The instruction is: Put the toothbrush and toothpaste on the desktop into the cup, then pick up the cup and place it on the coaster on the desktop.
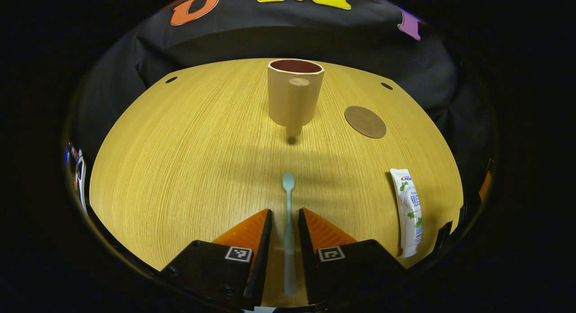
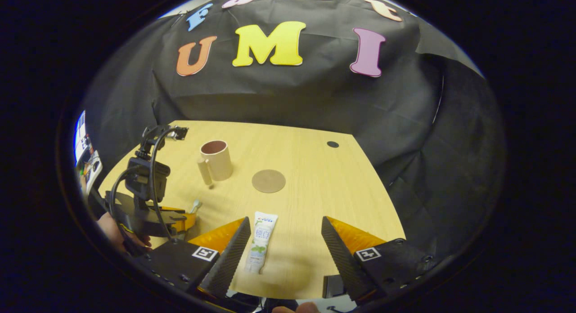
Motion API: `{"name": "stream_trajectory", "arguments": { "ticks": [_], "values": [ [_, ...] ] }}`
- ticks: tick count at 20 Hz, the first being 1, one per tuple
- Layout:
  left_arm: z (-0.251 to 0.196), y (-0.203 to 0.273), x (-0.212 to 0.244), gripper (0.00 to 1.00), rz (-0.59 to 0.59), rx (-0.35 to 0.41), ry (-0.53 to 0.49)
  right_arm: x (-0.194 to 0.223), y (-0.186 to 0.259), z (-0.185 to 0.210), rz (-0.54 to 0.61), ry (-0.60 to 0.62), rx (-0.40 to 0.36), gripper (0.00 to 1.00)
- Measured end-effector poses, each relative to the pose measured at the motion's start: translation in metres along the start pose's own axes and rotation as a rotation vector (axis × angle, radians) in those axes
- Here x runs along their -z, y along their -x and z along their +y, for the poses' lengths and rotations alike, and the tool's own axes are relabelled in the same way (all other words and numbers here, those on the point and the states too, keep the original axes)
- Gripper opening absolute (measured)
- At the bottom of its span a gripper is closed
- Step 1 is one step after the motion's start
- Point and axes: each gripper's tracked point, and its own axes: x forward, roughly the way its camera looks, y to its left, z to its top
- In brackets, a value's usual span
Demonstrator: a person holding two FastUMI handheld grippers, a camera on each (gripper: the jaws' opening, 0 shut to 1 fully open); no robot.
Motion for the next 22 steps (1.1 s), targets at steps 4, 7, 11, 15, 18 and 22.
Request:
{"name": "stream_trajectory", "arguments": {
  "ticks": [4,7,11,15,18,22],
  "values": [
    [0.007,-0.001,0.0,0.2,-0.004,-0.039,0.003,0.0,-0.003,0.004,0.008,0.002,-0.004,0.95],
    [0.006,0.001,-0.001,0.09,-0.009,-0.029,0.01,0.002,-0.005,0.009,0.013,0.007,-0.012,0.95],
    [0.007,0.012,-0.016,0.05,-0.064,-0.021,-0.011,0.009,-0.012,0.017,0.04,0.0,-0.027,0.95],
    [0.004,0.031,-0.041,0.03,-0.15,0.007,-0.009,0.023,-0.027,0.029,0.096,0.002,-0.05,0.95],
    [0.004,0.05,-0.06,0.03,-0.222,0.018,-0.038,0.034,-0.038,0.039,0.146,-0.012,-0.067,0.95],
    [0.001,0.08,-0.085,0.03,-0.353,0.033,-0.076,0.057,-0.057,0.044,0.217,-0.002,-0.057,0.98]
  ]
}}
